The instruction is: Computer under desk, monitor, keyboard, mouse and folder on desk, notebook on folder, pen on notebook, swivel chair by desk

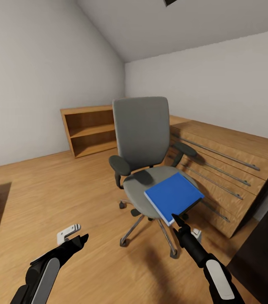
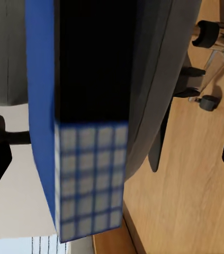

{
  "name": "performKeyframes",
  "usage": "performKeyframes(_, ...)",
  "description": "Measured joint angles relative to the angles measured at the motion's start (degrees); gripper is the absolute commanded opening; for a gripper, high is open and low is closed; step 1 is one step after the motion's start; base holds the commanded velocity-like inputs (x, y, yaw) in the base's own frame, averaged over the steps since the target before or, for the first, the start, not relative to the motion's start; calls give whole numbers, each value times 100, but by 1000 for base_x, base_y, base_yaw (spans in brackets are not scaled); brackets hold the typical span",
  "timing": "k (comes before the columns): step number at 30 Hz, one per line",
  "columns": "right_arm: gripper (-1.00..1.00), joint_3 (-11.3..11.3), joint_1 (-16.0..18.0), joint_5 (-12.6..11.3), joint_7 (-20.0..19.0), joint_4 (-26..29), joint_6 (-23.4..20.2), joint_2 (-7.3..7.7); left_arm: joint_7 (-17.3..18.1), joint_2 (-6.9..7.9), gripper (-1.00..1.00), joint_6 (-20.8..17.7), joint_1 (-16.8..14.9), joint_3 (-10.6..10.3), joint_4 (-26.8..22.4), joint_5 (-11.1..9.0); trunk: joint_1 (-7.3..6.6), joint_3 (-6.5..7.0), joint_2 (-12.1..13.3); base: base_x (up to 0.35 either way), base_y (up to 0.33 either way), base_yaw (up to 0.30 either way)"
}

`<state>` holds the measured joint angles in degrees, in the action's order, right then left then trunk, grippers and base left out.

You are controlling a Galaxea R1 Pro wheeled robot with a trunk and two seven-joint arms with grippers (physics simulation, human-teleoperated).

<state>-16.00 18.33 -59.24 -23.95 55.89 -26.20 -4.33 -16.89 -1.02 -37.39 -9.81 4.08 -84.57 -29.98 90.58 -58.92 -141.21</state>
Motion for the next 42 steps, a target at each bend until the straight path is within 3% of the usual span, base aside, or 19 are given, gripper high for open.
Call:
performKeyframes(22, 100, 4, 0, 0, 0, -3, 9, -12, 2, 0, 100, 0, 0, -2, 141, 9, 1, 0, 0, 44, 35, 0)
performKeyframes(30, 100, 161, 0, 4, 0, 0, 9, -90, 2, 0, 100, 0, 0, -2, 141, 9, 1, 0, 0, 0, 0, 0)
performKeyframes(42, 100, 190, 0, 9, 0, 0, 9, -97, 9, 0, 100, 0, 0, -7, 141, 9, -65, 54, 120, 0, 0, 0)
